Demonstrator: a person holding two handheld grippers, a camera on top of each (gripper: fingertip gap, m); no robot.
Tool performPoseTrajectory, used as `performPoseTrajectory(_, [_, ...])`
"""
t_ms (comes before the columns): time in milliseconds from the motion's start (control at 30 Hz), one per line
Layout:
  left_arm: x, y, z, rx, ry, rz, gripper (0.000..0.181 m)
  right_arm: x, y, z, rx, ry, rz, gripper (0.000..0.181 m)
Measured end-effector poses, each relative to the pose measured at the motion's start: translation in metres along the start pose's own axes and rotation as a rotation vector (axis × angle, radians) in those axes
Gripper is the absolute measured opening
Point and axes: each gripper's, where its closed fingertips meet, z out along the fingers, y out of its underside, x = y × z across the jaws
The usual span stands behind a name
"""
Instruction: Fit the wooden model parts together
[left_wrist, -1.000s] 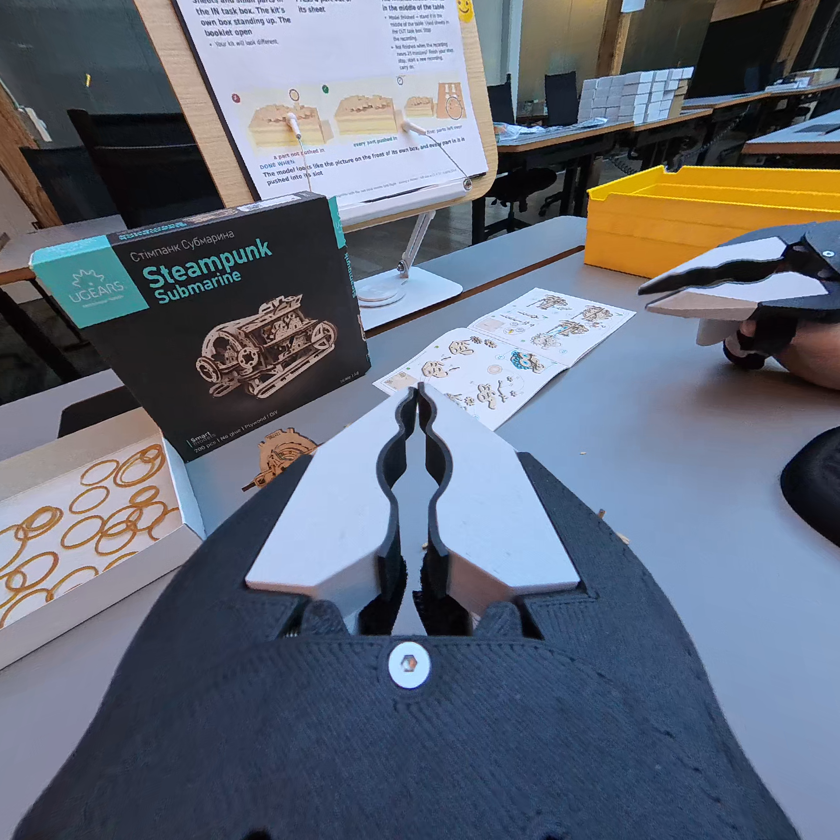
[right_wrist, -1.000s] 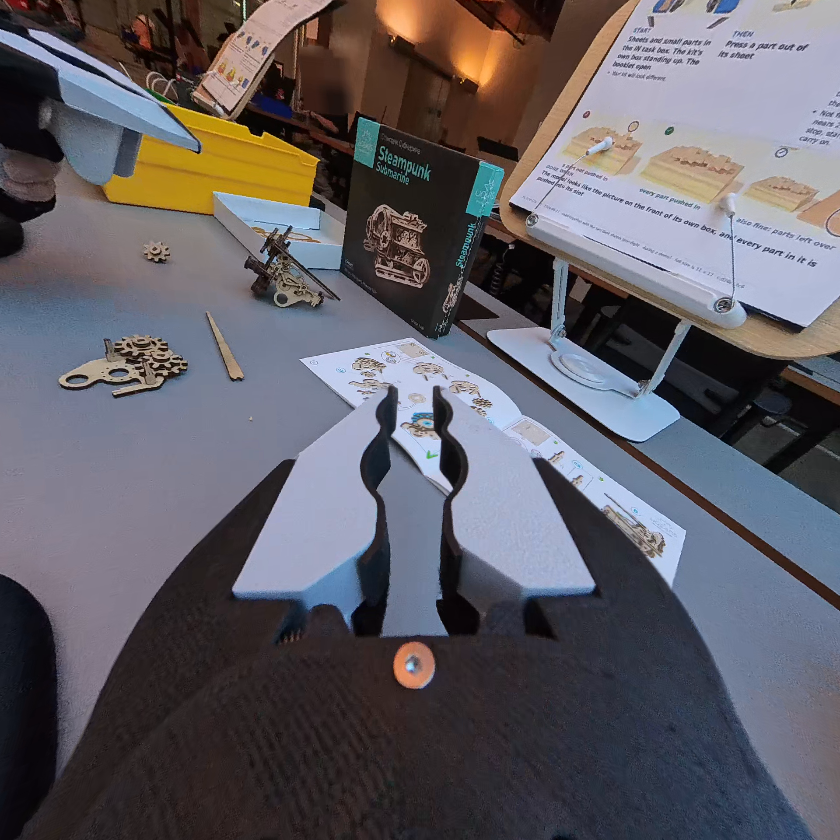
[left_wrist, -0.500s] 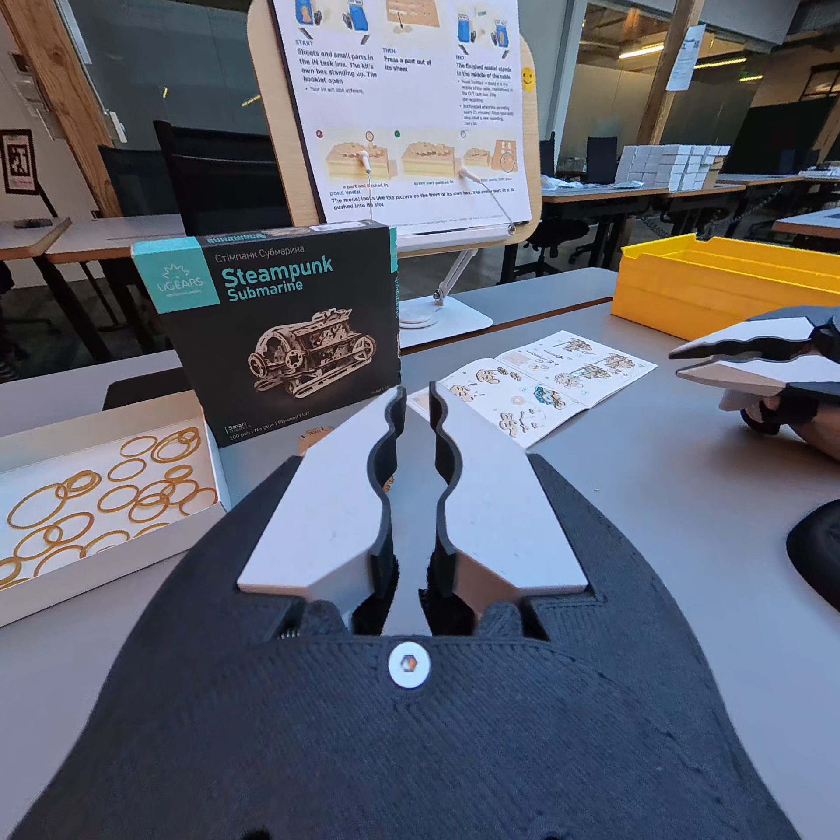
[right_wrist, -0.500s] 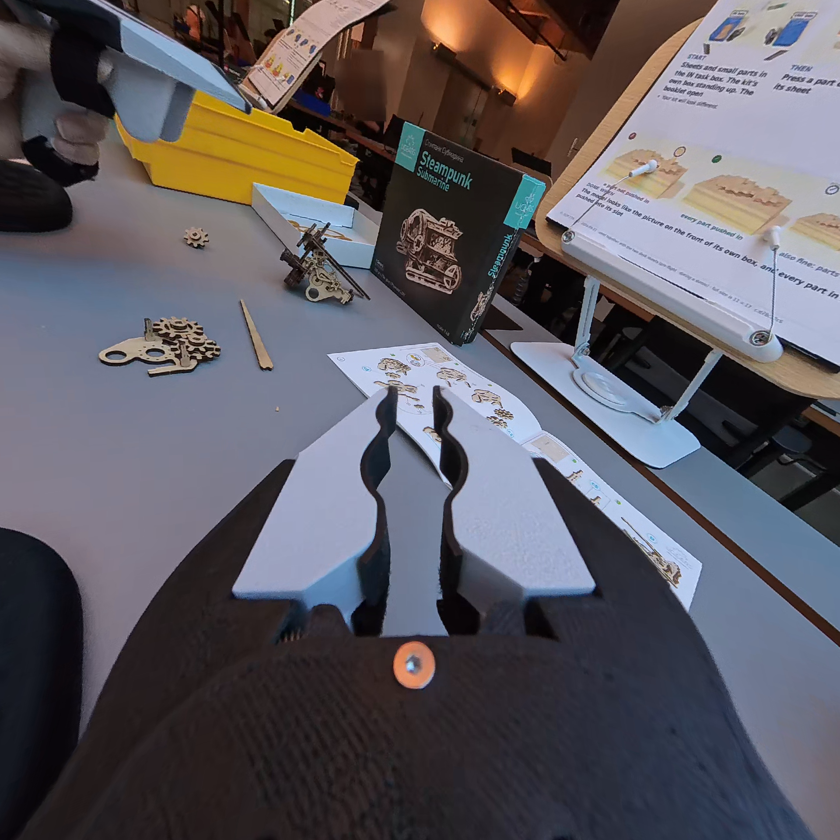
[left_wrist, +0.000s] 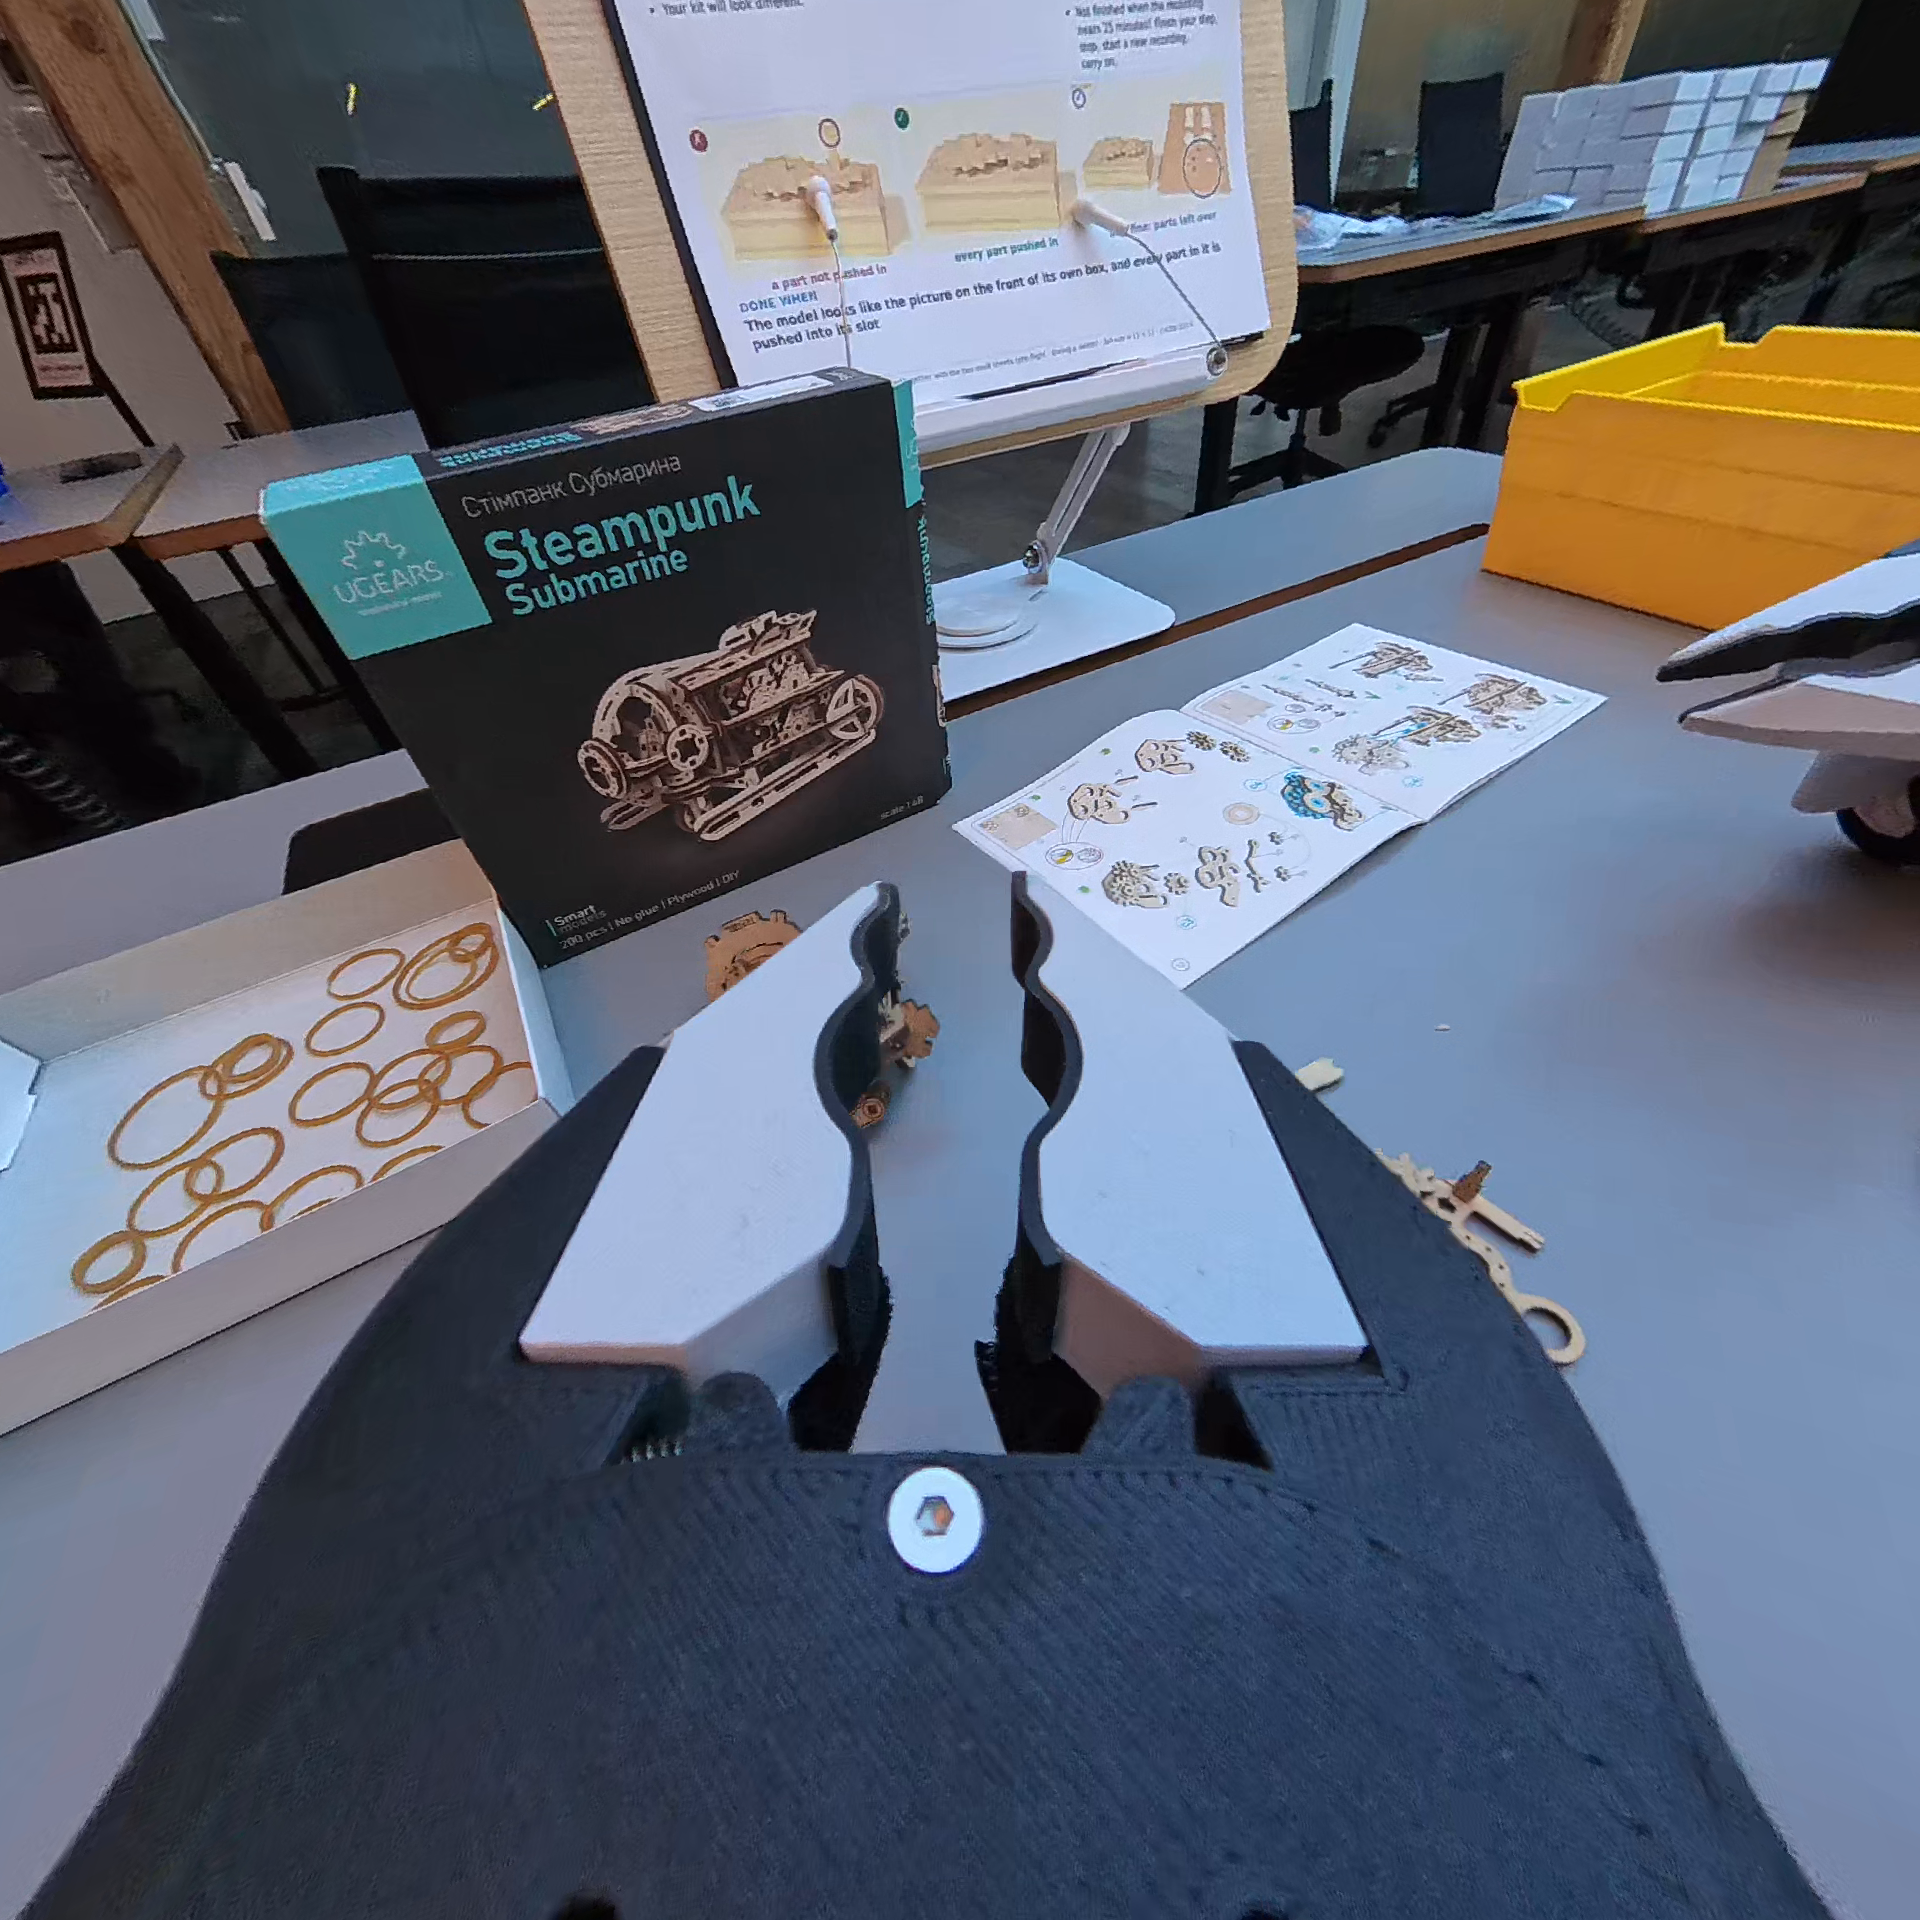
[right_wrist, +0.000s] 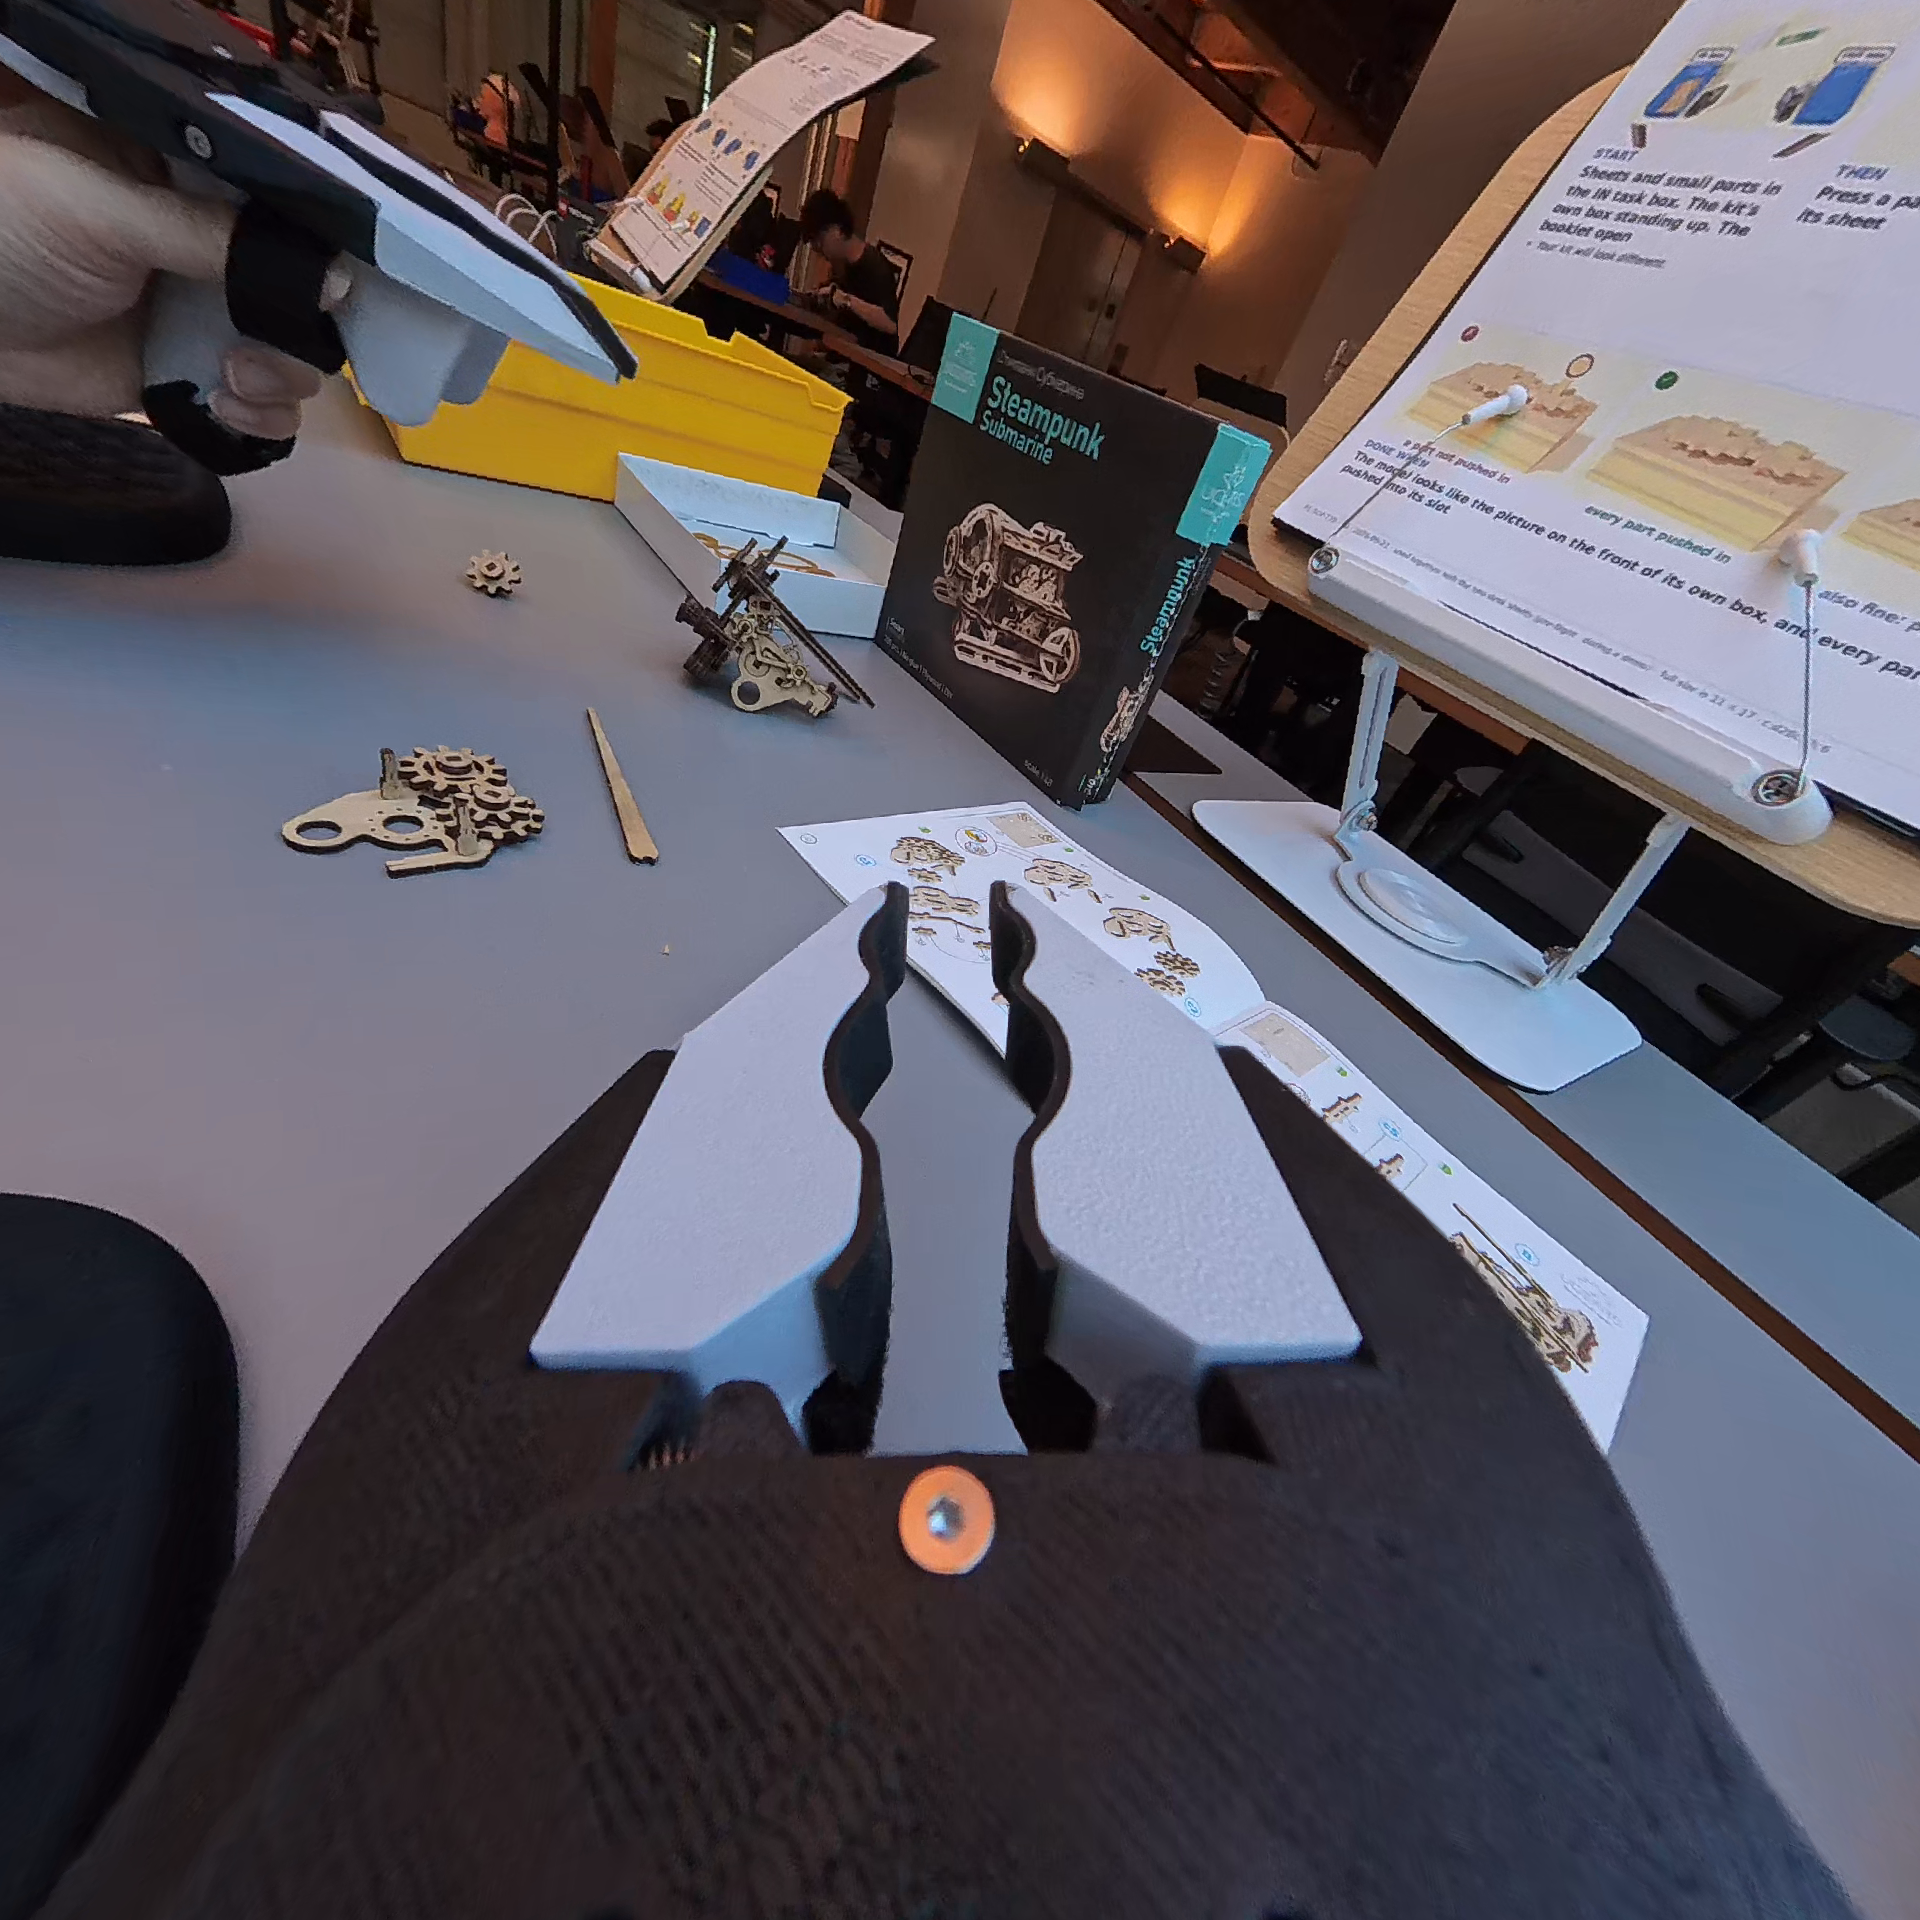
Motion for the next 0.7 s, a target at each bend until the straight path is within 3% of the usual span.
performPoseTrajectory(200, [0.022,0.009,0.007,-0.051,0.136,-0.082,0.018,-0.025,0.002,0.023,-0.017,-0.13,-0.141,0.014])
performPoseTrajectory(333, [0.027,0.014,0.01,-0.075,0.148,-0.056,0.016,-0.042,0.004,0.036,-0.024,-0.204,-0.226,0.014])
performPoseTrajectory(700, [0.02,0.021,0.011,-0.11,0.136,-0.067,0.013,-0.052,0.004,0.024,-0.017,-0.281,-0.209,0.014])
